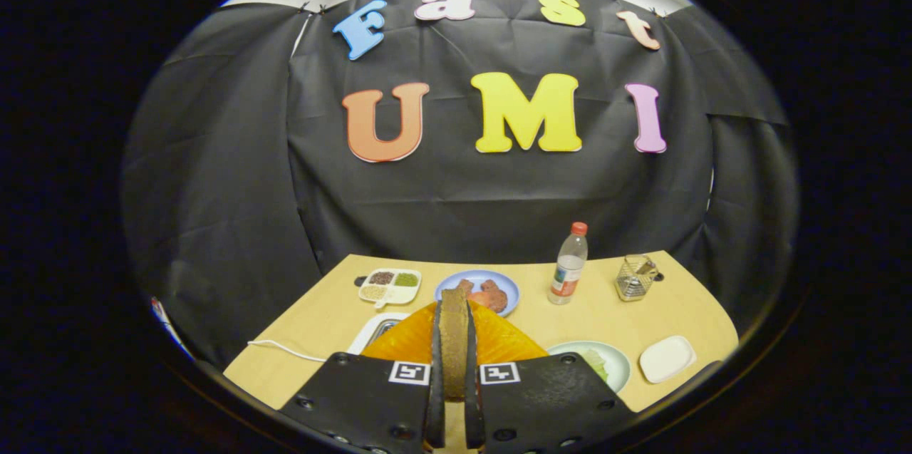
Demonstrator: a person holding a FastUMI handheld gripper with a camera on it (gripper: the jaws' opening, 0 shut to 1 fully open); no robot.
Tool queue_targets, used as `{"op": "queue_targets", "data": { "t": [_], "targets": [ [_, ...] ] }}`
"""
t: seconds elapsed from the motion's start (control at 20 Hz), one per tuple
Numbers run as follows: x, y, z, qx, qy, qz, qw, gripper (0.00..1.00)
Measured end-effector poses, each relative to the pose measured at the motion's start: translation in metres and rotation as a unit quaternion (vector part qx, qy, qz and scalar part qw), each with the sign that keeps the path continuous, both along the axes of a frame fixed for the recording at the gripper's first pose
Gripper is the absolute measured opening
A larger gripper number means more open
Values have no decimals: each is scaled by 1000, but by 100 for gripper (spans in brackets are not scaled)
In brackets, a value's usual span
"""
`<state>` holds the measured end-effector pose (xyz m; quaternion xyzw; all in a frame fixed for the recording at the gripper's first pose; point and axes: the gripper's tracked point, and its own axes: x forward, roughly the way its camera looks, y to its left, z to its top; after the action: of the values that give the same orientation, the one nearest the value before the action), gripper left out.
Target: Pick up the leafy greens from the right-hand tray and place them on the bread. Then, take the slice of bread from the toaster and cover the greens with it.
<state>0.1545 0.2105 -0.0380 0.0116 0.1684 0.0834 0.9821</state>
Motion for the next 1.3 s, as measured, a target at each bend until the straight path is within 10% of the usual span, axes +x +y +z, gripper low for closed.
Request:
{"op": "queue_targets", "data": {
  "t": [1.3],
  "targets": [
    [46,-149,-147,33,127,-78,988,16]
  ]
}}
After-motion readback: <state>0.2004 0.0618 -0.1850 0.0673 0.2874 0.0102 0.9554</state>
